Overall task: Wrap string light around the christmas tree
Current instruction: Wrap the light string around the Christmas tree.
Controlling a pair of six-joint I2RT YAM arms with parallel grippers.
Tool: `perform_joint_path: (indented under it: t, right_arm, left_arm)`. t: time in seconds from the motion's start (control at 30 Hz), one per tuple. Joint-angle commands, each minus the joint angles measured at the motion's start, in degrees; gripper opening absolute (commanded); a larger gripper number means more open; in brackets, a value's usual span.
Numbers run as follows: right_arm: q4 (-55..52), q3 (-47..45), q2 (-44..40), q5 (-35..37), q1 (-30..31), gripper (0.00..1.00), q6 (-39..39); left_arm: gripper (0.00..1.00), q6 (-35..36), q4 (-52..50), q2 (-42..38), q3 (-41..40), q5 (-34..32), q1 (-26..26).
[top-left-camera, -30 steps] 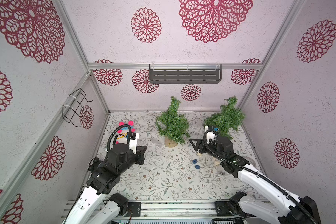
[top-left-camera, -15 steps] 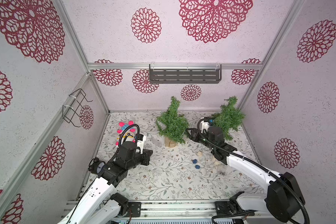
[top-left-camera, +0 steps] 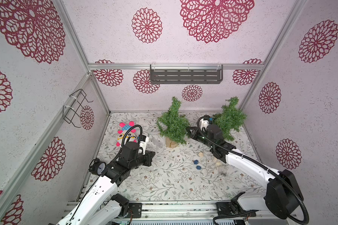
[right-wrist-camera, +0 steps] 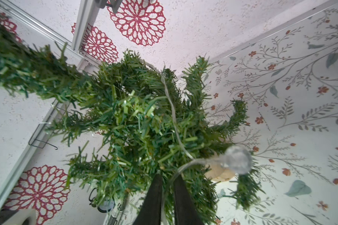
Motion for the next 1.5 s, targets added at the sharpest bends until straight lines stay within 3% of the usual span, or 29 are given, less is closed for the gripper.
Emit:
perform_joint_path:
  t: [0.0, 0.27, 0.4, 0.6, 0.73, 0.93, 1.1, 1.33, 1.47]
  right_arm:
    - [-2.97, -1.8, -2.49, 3.28, -1.52, 0.06, -1.67]
    - [2.68, -0.9, 2.37, -0.64, -1.95, 0.03, -0.56]
    - [2.29, -1.16, 3.38, -1.3, -1.24, 0.04, -0.33]
    - [-1.07, -0.26, 0.3, -4.44, -1.75, 0.32, -4.89]
    - [-6.53, 1.91, -2.41, -5.38, -3.72, 0.42, -9.04]
    - [-9.89, 5.25, -4.04, -4.26, -6.99, 0.46, -14.51]
    - [-10.01, 10.24, -0.1, -2.68, -7.42, 0.48, -20.2]
    - [-4.62, 15.97, 6.41, -7.34, -7.38, 0.55, -20.51]
    - [-4.43, 17.72, 7.75, -7.64, -7.38, 0.55, -20.64]
  left_arm:
    - [0.0, -0.27, 1.65, -0.65, 0.07, 0.34, 0.36]
    - [0.0, -0.11, -1.86, -0.5, 1.17, -2.58, 1.82]
    - [0.0, -2.51, -10.44, 2.32, 5.46, -7.43, 7.63]
    - [0.0, -3.58, -13.15, 6.12, 9.93, -6.28, 13.2]
    - [0.0, -1.32, -12.16, 10.22, 13.93, -6.73, 15.63]
    - [0.0, 2.5, -13.45, 20.21, 23.33, -6.42, 18.92]
    - [0.0, 6.51, -13.53, 27.97, 32.91, -7.06, 20.83]
    - [0.0, 10.75, -18.45, 39.82, 49.45, -5.69, 21.53]
    - [0.0, 11.24, -16.96, 41.37, 50.81, -3.84, 21.51]
